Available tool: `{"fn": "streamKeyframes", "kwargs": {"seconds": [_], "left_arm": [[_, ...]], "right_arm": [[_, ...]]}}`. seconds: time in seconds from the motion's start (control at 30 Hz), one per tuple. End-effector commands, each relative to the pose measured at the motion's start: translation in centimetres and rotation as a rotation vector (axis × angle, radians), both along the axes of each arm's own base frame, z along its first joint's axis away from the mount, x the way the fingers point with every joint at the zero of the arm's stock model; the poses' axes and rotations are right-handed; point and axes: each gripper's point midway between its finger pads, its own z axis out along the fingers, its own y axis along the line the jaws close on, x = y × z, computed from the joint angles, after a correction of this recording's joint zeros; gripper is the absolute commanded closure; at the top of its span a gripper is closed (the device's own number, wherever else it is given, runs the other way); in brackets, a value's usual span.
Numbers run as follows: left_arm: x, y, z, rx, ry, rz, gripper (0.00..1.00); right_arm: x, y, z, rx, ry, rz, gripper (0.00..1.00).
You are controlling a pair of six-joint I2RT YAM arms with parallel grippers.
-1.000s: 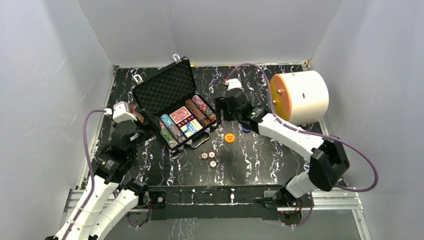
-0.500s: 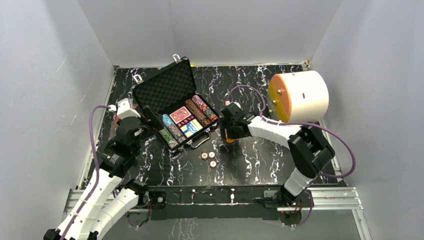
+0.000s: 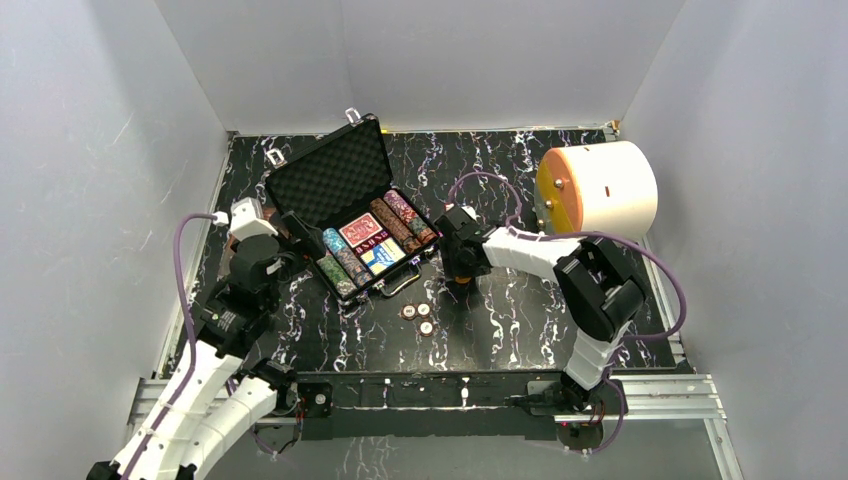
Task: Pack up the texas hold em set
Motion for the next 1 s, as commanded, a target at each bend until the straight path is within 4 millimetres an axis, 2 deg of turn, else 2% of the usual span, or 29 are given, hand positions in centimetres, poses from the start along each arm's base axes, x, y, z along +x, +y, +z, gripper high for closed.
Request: {"fn": "streamKeyframes", "kwargs": {"seconds": [0.0, 0.17, 0.53, 0.63, 0.7, 0.8, 0.97], "left_arm": [[0.0, 0.6, 0.7, -0.016, -0.034, 0.038, 0.17], [0.0, 0.6, 0.9, -0.016, -0.037, 0.038, 0.17], [-0.3, 0.8, 0.5, -0.016, -0.027, 0.041, 0.17], [-0.4, 0.8, 0.5, -0.017, -0.026, 0.041, 0.17], [-0.4, 0.8, 0.4, -0.017, -0.025, 0.044, 0.17], [-0.5, 0.9, 0.4, -0.015, -0.023, 0.045, 0.17], [-0.7, 1.0, 0.2, -0.013, -0.020, 0.049, 0.17]], "right_arm": [[-0.8, -0.8, -2.2, -0.066, 0.062, -0.005, 0.38], [-1.2, -1.2, -3.6, -0.097, 0.096, -0.014, 0.39], [-0.6, -1.3, -4.2, -0.130, 0.092, -0.005, 0.35], [-0.4, -1.2, -4.0, -0.128, 0.078, -0.007, 0.41], [0.1, -1.1, -3.5, -0.120, 0.054, -0.014, 0.47], [0.9, -0.8, -1.9, -0.098, -0.001, -0.021, 0.49], [1.8, 1.2, 2.9, 0.036, -0.103, 0.024, 0.48]]}}
